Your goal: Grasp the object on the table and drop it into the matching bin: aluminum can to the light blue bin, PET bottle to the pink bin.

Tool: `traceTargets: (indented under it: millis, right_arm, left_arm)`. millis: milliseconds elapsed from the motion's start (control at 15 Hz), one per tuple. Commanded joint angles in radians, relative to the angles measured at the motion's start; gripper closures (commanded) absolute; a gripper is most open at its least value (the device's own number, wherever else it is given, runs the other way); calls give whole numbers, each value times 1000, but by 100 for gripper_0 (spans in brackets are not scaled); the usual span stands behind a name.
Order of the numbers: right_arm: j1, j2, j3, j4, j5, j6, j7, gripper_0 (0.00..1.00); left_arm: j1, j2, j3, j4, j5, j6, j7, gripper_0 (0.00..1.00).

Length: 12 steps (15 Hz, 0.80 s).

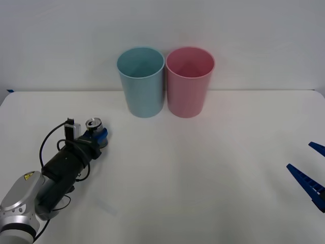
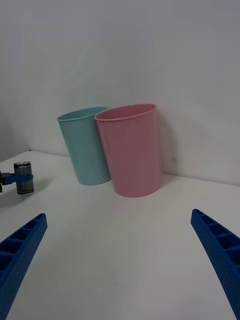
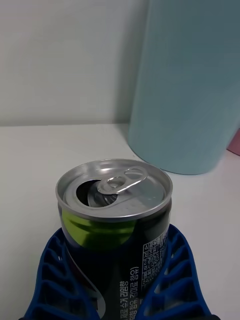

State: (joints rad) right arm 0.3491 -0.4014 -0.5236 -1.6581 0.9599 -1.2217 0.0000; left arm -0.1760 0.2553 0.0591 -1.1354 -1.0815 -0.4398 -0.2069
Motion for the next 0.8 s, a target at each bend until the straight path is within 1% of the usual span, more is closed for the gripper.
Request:
traceTargets:
  millis: [67, 200, 400, 533, 800]
  right_arm:
    - [0, 0, 0, 0, 0, 0, 0, 0]
    - [0, 0, 0, 0, 0, 0, 0, 0]
    - [0, 0, 0, 0, 0, 0, 0, 0]
    - [0, 0, 0, 0, 0, 0, 0, 0]
    - [0, 0, 0, 0, 0, 0, 0, 0]
  left_arm:
    - [1, 1, -9, -1, 5, 0, -3, 100]
    - [4, 5, -7, -9, 22, -2, -3, 100]
    - [66, 32, -7, -122, 63, -5, 8, 100]
    - [101, 55, -7, -193, 81, -30, 18, 100]
    - [138, 117, 10, -280, 126, -88, 37, 100]
